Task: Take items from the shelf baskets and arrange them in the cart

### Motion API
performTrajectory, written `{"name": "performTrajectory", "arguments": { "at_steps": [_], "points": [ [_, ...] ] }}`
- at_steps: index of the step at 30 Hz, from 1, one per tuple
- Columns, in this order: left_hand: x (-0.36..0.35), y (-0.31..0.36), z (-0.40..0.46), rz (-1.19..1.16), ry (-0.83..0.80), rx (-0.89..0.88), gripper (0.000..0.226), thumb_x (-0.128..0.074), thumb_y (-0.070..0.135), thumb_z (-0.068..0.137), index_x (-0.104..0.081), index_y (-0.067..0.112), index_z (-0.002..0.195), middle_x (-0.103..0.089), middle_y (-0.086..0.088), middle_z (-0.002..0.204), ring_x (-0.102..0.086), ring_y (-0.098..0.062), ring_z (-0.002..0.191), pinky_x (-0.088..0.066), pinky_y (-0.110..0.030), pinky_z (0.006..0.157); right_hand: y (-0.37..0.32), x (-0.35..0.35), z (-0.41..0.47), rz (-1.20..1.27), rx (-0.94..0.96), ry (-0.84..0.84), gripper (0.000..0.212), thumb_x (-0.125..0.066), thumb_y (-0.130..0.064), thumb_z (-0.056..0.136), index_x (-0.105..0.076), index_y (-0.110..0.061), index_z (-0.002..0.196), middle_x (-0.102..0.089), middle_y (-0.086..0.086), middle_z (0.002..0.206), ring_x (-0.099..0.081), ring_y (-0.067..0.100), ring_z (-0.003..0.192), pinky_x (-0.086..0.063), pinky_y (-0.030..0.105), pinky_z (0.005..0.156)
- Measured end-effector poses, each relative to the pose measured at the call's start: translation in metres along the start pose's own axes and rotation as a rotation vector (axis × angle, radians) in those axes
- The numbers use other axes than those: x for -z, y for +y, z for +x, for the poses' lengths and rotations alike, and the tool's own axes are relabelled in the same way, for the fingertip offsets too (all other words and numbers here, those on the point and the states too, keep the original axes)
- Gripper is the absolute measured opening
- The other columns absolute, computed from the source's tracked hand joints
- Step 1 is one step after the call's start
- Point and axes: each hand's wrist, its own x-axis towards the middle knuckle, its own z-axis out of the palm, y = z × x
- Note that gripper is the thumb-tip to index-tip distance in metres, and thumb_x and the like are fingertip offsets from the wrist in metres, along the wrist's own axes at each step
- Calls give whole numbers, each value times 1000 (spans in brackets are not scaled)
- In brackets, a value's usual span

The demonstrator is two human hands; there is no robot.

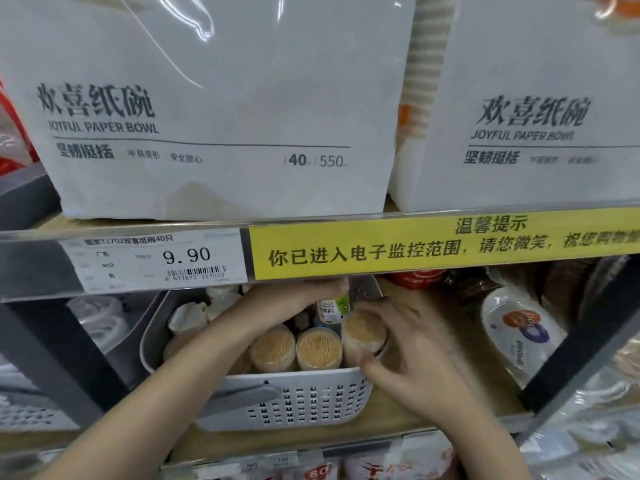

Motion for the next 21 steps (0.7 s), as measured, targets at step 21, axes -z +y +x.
{"name": "performTrajectory", "arguments": {
  "at_steps": [21],
  "points": [
    [-9, -11, 12, 143, -92, 189, 23, -44, 14, 98, -63, 20, 111, -65, -8, 117, -59, -24, 105, -43, -32, 84, 8, -6, 9, -27, 74, 133, 39, -43, -38, 93, -62, -19, 121, -59, -8, 120, -46, 7, 115, -30, 14, 95]
  ]
}}
